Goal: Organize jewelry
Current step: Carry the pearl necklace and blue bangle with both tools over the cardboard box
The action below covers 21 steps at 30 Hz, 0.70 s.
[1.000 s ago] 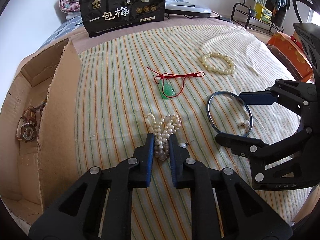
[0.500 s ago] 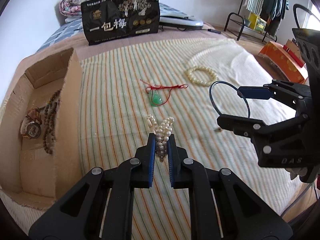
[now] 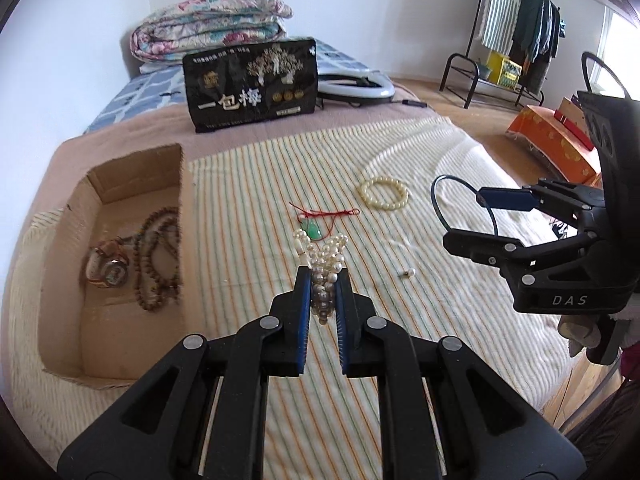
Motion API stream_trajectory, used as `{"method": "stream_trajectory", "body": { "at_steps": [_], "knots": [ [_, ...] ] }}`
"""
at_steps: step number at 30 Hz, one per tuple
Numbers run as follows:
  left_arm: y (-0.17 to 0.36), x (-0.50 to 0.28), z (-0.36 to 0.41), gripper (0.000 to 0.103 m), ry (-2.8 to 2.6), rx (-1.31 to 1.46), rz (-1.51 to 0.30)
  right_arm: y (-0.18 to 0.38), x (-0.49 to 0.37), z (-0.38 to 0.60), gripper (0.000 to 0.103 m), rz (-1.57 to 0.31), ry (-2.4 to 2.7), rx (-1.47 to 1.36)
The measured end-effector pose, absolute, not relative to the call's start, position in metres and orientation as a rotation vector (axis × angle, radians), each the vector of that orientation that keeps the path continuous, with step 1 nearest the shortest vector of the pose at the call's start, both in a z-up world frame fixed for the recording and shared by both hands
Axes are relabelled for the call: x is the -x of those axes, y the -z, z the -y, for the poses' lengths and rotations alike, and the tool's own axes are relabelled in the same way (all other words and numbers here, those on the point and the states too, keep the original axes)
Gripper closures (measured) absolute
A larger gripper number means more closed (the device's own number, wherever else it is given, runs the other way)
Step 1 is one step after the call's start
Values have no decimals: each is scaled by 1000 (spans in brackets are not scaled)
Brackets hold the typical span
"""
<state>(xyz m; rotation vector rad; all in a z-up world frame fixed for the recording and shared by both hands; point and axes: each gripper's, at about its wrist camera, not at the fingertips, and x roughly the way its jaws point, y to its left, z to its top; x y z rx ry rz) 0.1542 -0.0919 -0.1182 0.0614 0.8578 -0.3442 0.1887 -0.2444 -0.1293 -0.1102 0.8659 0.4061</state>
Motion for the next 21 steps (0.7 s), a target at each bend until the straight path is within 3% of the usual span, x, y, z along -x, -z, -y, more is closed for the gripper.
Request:
{"method": "stream_trajectory", "body": {
  "at_steps": [21],
  "knots": [
    [82,-125,2,93,230,-16,-788,83,-176,170,30,-799,-481,147]
  ]
}}
